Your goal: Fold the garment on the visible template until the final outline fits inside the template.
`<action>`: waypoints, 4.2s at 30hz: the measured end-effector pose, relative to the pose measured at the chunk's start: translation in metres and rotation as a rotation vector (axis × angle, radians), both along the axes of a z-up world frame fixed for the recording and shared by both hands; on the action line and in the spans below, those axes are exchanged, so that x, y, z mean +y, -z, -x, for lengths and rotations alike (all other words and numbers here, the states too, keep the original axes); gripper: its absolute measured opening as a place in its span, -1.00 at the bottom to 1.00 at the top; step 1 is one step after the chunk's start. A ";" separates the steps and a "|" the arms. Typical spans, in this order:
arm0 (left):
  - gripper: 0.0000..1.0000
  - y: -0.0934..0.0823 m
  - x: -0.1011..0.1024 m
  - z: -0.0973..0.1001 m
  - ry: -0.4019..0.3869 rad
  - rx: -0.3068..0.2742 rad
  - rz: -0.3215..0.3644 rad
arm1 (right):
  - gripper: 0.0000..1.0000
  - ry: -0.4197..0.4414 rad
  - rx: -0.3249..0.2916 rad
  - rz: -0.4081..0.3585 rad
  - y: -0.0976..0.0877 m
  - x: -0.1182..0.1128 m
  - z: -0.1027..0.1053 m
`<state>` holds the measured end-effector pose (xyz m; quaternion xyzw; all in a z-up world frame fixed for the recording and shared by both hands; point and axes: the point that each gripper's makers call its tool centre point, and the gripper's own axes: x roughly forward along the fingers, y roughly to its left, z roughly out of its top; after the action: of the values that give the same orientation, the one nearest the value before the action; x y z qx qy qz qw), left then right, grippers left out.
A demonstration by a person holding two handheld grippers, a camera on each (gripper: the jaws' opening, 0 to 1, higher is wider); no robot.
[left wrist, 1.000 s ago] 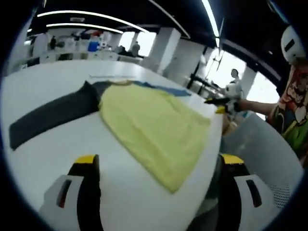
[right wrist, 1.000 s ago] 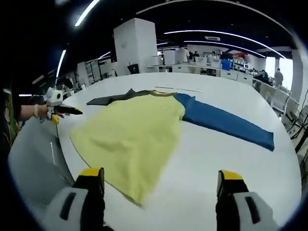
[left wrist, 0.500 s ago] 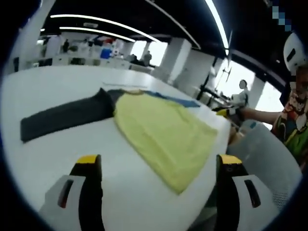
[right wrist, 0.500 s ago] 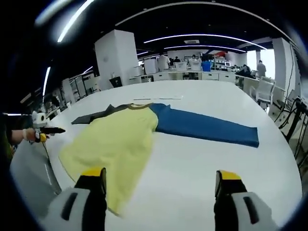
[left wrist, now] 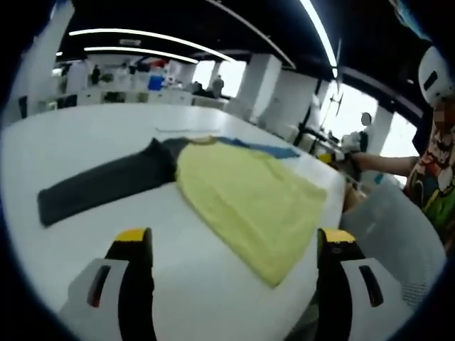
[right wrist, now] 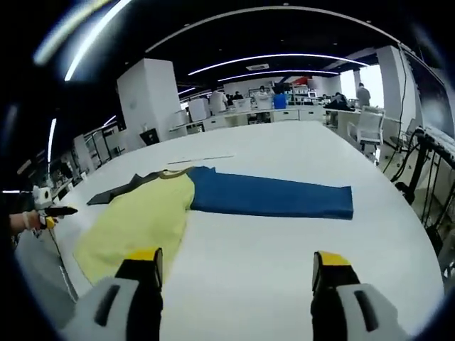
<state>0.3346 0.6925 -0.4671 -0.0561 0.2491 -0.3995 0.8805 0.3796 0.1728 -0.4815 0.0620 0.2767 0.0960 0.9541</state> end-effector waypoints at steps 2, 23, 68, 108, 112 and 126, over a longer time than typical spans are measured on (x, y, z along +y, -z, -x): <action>0.82 0.001 0.001 0.001 -0.008 0.004 -0.003 | 0.63 0.032 0.004 -0.007 0.000 -0.003 -0.002; 0.73 0.002 0.013 0.006 -0.048 0.031 -0.019 | -0.10 0.478 -0.019 -0.221 0.021 -0.113 -0.074; 0.64 0.003 0.026 0.018 -0.117 0.043 -0.001 | -1.00 0.678 -0.129 -0.349 0.008 -0.137 -0.096; 0.59 -0.007 0.037 0.028 -0.194 -0.015 0.084 | -1.00 -0.586 -0.344 -0.326 -0.212 0.293 -0.183; 0.58 -0.005 0.039 0.030 -0.202 -0.013 0.086 | -1.00 -0.648 -0.286 -0.315 -0.181 0.330 -0.175; 0.58 -0.004 0.051 0.037 -0.247 -0.007 0.084 | -1.00 -0.672 -0.118 -0.318 -0.080 0.396 -0.171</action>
<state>0.2976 0.7430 -0.4633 -0.1217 0.2201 -0.2985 0.9207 0.5503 0.5685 -0.4016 0.1094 0.2078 0.4487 0.8623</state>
